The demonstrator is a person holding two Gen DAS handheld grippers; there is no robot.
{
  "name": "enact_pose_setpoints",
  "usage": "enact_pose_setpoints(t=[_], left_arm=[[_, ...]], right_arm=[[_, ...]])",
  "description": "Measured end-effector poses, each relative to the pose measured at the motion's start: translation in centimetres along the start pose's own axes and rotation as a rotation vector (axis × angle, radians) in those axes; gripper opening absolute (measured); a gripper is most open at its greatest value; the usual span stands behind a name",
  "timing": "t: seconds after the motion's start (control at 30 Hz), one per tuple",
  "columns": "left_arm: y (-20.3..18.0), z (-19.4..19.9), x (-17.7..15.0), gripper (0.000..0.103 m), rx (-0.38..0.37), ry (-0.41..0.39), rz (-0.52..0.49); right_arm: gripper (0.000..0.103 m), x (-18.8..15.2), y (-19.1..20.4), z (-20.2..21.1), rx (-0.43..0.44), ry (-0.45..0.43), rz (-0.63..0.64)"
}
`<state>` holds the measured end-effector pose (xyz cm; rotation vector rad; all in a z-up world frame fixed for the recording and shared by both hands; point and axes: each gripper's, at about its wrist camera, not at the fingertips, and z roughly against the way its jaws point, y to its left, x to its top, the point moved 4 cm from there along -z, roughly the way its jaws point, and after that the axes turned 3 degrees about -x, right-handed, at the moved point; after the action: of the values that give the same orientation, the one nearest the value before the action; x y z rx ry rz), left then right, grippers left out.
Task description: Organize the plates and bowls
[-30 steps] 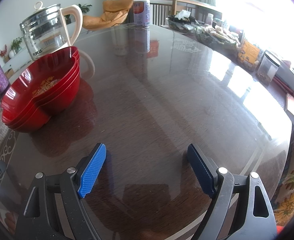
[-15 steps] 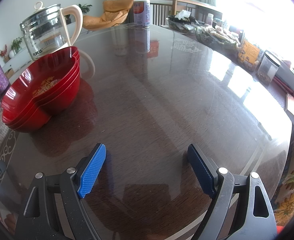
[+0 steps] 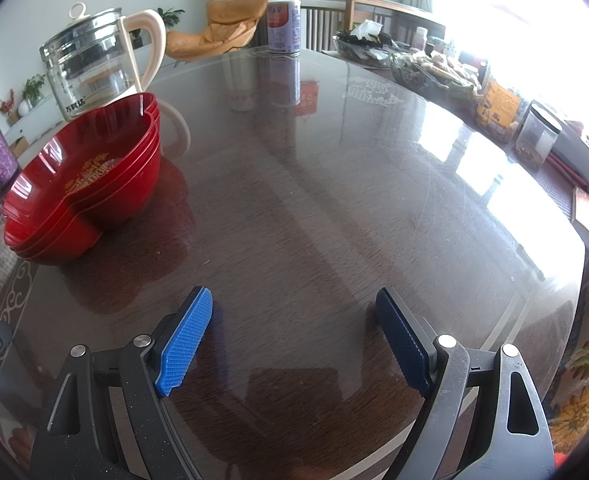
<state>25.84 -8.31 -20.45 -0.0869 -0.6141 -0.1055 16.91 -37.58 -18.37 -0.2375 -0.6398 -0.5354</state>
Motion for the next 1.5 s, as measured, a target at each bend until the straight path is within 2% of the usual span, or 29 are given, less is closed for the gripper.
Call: enact_pose_setpoints(t=[0.4, 0.47, 0.57, 0.63, 0.8, 0.9, 0.97, 1.17, 1.33, 1.5], left_arm=[[0.0, 0.1, 0.0, 0.103, -0.005, 0.001, -0.007], [0.2, 0.5, -0.3, 0.103, -0.023, 0.007, -0.016], [1.5, 4.2, -1.3, 0.103, -0.073, -0.074, 0.041], [2.0, 7.0, -1.8, 0.103, -0.123, -0.114, 0.032], [4.6, 13.6, -2.4, 0.103, -0.140, -0.236, 0.001], [7.5, 16.0, -2.5, 0.103, -0.138, -0.267, 0.045], [9.8, 17.1, -2.7, 0.103, -0.108, -0.289, 0.078], [14.0, 18.2, -3.6, 0.103, -0.012, -0.304, 0.109], [15.6, 17.7, -3.9, 0.103, -0.026, -0.279, 0.184], [15.1, 17.5, -4.0, 0.103, -0.030, -0.268, 0.197]], right_arm=[[0.086, -0.1, -0.4, 0.5, -0.001, -0.019, -0.021], [0.086, 0.2, -1.1, 2.3, -0.029, -0.100, -0.066], [0.086, 1.1, -1.3, 6.0, -0.047, -0.270, -0.064], [0.086, 1.1, -1.0, 7.8, -0.057, -0.348, -0.046], [0.086, 0.3, 0.6, 9.4, -0.020, -0.413, -0.019], [0.086, -0.3, 1.7, 10.6, 0.001, -0.459, 0.001], [0.086, -0.8, 2.3, 11.2, 0.012, -0.485, 0.021], [0.086, -0.8, 2.9, 10.4, 0.040, -0.454, 0.045], [0.086, -0.7, 2.2, 9.7, 0.056, -0.424, 0.005], [0.086, -0.7, 1.8, 9.5, 0.065, -0.410, -0.005]])
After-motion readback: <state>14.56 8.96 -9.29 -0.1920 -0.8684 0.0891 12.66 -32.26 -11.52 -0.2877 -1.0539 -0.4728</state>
